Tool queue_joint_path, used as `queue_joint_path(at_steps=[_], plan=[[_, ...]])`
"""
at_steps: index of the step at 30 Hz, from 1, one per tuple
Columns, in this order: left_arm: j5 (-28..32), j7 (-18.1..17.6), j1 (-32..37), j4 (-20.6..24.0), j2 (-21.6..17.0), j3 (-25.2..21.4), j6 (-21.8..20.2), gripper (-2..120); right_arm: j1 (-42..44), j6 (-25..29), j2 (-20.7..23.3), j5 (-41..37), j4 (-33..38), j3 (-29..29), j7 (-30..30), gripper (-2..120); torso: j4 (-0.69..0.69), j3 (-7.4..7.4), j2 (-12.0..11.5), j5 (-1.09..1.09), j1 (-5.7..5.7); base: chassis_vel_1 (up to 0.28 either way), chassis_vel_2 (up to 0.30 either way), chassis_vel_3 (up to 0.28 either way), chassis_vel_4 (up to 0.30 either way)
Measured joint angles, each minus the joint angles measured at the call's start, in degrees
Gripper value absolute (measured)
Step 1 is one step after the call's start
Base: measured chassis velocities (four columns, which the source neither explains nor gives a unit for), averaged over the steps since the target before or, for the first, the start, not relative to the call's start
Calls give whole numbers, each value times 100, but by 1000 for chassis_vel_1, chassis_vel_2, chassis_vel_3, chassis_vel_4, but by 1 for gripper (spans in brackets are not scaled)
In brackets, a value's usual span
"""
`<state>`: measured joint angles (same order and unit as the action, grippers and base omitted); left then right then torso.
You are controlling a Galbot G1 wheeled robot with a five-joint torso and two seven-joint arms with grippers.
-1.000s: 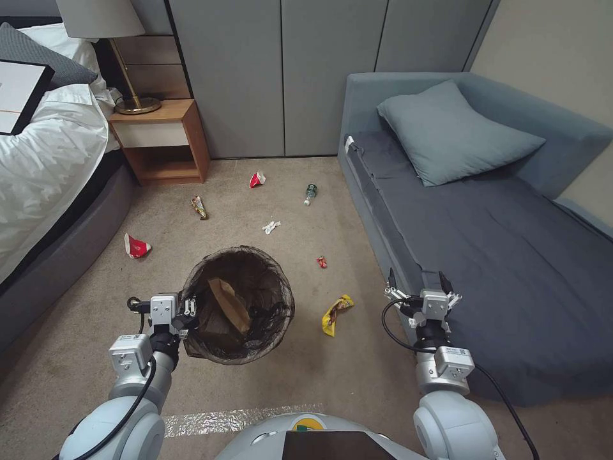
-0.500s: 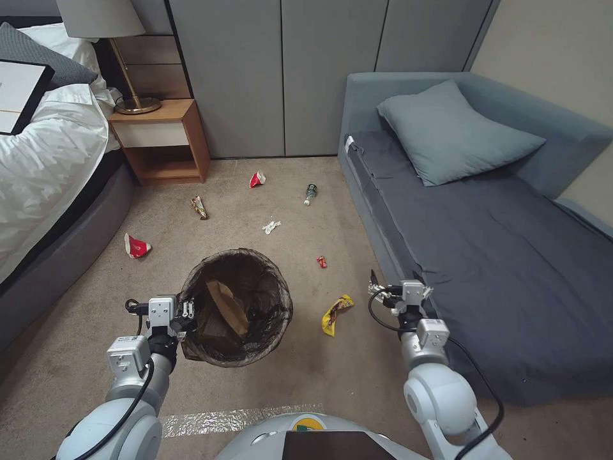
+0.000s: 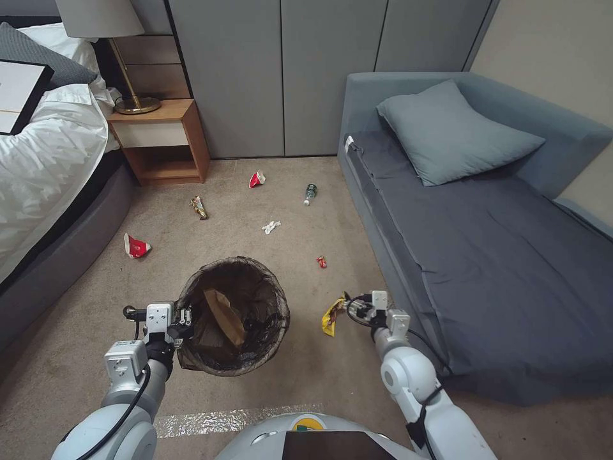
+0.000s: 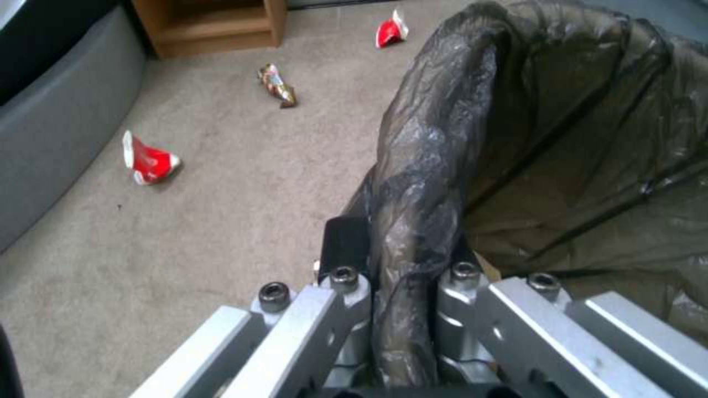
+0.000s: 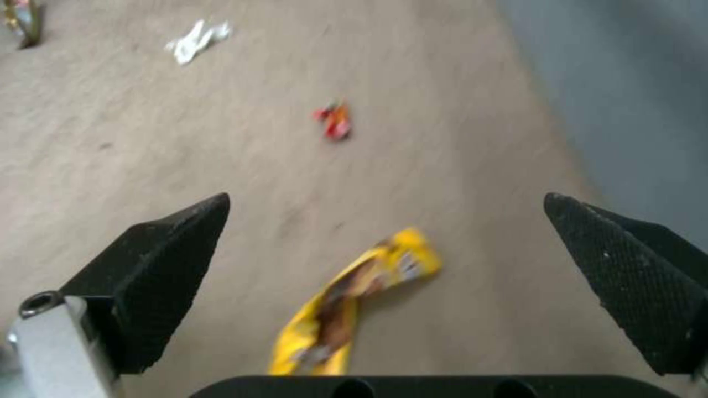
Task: Pick up the trash bin, then pick up the garbage from the floor and place it into the trash bin.
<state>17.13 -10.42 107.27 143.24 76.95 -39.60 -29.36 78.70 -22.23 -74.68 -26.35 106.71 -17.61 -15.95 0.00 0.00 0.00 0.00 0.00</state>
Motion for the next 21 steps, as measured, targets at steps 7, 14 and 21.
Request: queue_joint_path(at_steps=[7,14,21], plan=[[-34,-3,25,0,49,20,-10,5,-644,-346,-34,-683,-551,383,-494,100,1,0,0,-1,0,0,0,0,0],[-60,1,11,0,77,15,-13,5,-1384,-758,-153,-1726,-1248,749,-1345,100,0,0,0,0,0,0,0,0,0],[-90,7,-9,0,104,37,-14,5,-1699,-878,-179,-1973,-1554,928,-1521,100,0,0,0,-1,0,0,0,0,0]])
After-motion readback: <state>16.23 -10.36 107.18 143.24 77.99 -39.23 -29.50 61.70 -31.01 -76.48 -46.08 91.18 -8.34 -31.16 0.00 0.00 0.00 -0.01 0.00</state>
